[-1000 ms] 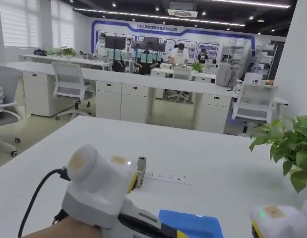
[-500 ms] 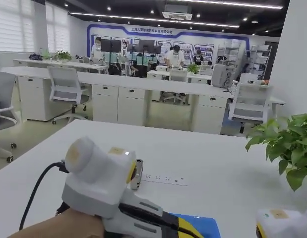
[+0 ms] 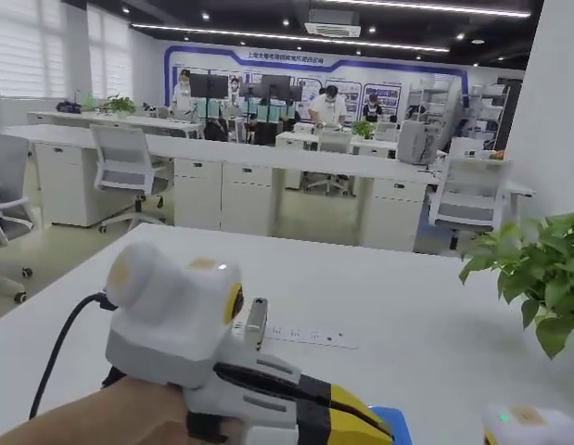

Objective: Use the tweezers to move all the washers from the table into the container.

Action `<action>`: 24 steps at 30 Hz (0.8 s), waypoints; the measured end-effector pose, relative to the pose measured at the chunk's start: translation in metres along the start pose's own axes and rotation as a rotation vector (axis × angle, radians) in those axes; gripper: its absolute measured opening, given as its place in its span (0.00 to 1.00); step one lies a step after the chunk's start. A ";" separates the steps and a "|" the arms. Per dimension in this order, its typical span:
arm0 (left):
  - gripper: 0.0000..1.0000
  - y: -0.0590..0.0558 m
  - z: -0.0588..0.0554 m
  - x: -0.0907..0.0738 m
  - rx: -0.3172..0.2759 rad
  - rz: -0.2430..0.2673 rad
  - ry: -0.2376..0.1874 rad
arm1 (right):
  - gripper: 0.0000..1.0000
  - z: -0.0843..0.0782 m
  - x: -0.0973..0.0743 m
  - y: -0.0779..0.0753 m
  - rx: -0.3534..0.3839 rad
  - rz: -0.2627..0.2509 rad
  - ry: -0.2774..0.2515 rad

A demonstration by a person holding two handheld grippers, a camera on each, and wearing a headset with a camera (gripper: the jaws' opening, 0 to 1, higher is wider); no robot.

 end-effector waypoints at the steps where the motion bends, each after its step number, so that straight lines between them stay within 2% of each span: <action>1: 0.00 0.000 -0.001 0.000 0.001 0.004 0.003 | 0.02 -0.001 0.000 0.000 0.000 0.001 0.004; 7: 0.00 0.003 -0.007 -0.007 0.043 0.045 0.074 | 0.00 -0.008 -0.006 -0.006 -0.014 -0.040 0.067; 9: 0.00 0.005 -0.011 -0.011 0.062 0.068 0.115 | 0.00 -0.010 -0.009 -0.008 -0.020 -0.057 0.096; 12: 0.00 0.005 -0.015 -0.013 0.068 0.073 0.150 | 0.00 -0.013 -0.010 -0.010 -0.030 -0.066 0.125; 18: 0.00 0.011 -0.029 -0.015 0.107 0.110 0.254 | 0.00 -0.021 -0.012 -0.018 -0.049 -0.105 0.195; 20: 0.00 0.013 -0.035 -0.013 0.130 0.108 0.292 | 0.00 -0.025 -0.013 -0.021 -0.061 -0.121 0.237; 24: 0.00 0.017 -0.047 -0.010 0.161 0.114 0.360 | 0.00 -0.032 -0.014 -0.028 -0.070 -0.149 0.286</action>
Point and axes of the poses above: the centre of the closed fingertips' face, and the gripper's own axes: x roughly forward along the fingers, y roughly to its left, z roughly out of its top, the point moved 7 cm from there along -x, roughly backward along the fingers, and after that the axes turned 12 degrees about z, right-handed, at the moved point
